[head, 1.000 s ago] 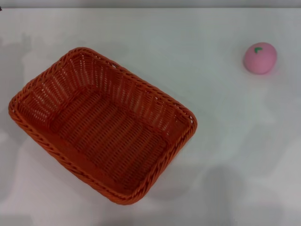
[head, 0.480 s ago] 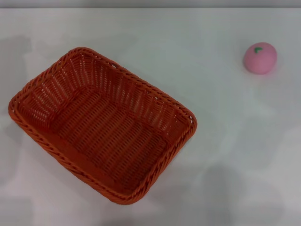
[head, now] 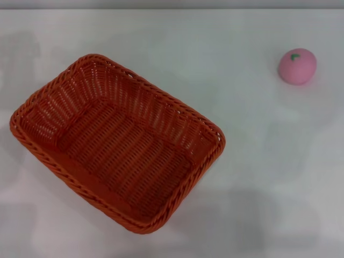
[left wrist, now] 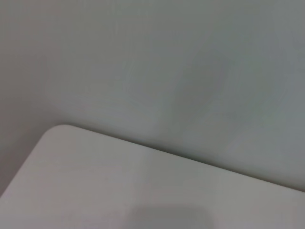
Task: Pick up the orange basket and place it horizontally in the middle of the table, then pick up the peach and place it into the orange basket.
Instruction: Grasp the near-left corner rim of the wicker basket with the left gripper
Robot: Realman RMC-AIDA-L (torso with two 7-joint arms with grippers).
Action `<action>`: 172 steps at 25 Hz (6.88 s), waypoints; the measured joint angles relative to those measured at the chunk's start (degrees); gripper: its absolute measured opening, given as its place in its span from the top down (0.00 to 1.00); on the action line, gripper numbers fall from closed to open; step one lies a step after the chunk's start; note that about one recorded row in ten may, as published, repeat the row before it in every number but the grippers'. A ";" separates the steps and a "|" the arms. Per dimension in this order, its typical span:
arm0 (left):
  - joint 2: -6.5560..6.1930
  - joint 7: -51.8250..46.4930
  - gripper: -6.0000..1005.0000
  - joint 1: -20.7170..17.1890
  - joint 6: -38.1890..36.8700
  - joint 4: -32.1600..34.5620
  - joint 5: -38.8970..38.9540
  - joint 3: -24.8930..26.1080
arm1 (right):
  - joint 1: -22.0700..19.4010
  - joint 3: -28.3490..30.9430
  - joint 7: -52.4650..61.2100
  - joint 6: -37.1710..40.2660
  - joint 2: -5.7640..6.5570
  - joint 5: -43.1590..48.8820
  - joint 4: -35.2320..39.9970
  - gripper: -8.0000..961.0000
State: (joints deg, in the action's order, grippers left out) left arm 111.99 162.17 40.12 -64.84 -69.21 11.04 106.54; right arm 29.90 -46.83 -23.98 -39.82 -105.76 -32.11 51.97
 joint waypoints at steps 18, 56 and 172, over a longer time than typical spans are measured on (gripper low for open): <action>-4.41 0.27 0.36 8.87 -10.01 5.46 12.01 -0.99 | 1.18 1.59 4.17 -7.56 2.35 8.26 -0.16 0.48; -7.48 0.43 0.35 13.50 -24.30 -2.07 16.77 -23.60 | 2.65 1.45 3.59 -6.78 0.95 8.37 -2.92 0.48; 2.36 0.07 0.67 -2.99 -12.72 -6.50 14.74 -28.96 | 5.17 1.08 3.94 -6.68 0.16 8.38 -3.81 0.47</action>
State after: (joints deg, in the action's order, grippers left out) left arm 114.35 162.24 37.13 -77.55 -75.70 25.78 77.58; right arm 35.07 -45.75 -20.04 -46.50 -105.60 -23.73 48.16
